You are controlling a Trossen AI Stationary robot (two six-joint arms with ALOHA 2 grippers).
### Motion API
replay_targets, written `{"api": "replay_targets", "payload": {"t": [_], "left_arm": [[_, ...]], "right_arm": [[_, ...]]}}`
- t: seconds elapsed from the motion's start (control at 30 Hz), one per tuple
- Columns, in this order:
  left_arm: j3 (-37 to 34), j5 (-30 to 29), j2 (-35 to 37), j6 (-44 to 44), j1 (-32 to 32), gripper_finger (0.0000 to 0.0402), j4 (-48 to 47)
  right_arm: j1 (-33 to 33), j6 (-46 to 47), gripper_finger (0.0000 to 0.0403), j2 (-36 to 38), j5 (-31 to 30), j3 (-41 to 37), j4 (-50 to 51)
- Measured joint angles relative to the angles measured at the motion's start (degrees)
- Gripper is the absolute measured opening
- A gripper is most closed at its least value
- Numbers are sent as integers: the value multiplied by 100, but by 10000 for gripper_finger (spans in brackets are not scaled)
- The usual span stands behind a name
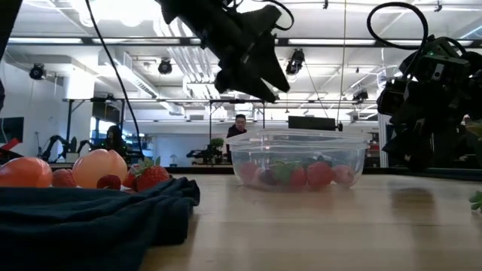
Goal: Pick and placing Produce into tupperware
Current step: Put the red cherry into the container
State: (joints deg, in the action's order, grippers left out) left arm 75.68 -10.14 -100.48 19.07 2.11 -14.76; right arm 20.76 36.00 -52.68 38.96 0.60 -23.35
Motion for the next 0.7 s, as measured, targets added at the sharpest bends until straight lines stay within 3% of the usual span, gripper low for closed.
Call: {"api": "replay_targets", "payload": {"t": [0.1, 0.27, 0.4, 0.53, 0.7], "left_arm": [[94, 151, 205, 588, 73, 221, -884], [58, 885, 315, 1583, 421, 218, -2722], [-63, 1530, 294, 1962, 722, 208, -2966], [-105, 1324, 124, 1883, 939, 198, -2984], [-119, 477, -164, 635, 1311, 179, -3147]], "right_arm": [[-2, -31, 219, -1, 147, 0, 37], [-10, -251, 219, -2, 294, 0, 67], [-11, -291, 219, -1, 299, 0, 67], [-10, -290, 219, -1, 299, 0, 68], [-10, -353, 219, -1, 299, 0, 85]]}}
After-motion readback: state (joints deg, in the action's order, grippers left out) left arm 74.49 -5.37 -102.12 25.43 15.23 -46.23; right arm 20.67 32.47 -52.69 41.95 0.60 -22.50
